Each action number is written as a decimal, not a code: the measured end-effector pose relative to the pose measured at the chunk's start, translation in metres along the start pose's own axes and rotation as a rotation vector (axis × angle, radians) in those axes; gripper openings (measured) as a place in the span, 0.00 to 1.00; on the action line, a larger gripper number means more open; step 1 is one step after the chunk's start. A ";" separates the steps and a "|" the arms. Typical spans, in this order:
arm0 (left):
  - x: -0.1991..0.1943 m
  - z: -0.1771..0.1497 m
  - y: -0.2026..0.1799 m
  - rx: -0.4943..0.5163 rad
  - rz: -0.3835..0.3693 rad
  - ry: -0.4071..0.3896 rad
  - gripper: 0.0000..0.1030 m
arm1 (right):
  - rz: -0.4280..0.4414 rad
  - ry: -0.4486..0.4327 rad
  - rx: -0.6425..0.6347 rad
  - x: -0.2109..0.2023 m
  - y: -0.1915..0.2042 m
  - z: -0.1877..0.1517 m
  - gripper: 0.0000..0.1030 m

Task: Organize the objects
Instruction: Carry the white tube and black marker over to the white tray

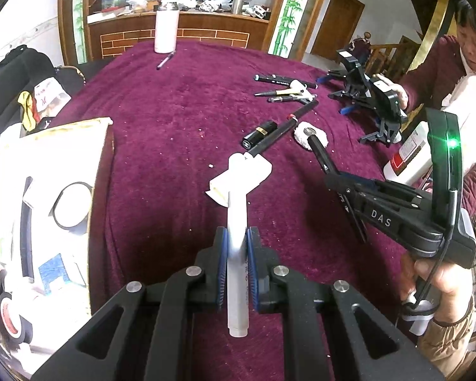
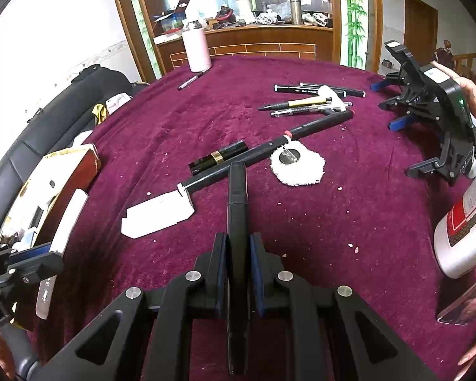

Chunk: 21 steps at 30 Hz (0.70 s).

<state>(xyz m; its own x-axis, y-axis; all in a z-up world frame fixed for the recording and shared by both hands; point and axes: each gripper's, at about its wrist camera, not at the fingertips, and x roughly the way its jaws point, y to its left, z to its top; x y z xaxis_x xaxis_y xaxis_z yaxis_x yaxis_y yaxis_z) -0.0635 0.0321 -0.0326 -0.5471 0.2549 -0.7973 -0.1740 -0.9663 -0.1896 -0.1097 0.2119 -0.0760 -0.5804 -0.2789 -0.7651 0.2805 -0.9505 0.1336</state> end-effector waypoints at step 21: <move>-0.041 -0.010 0.066 -0.146 0.047 -0.068 0.12 | 0.102 -0.031 -0.080 -0.019 0.046 0.001 0.15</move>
<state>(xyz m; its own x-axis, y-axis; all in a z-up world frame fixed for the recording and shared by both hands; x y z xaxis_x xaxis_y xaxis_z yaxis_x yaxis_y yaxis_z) -0.0446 -0.0423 -0.0182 -0.6069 0.2064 -0.7675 -0.0285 -0.9707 -0.2385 -0.0868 0.1732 -0.0548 -0.5691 -0.3787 -0.7299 0.3988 -0.9034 0.1577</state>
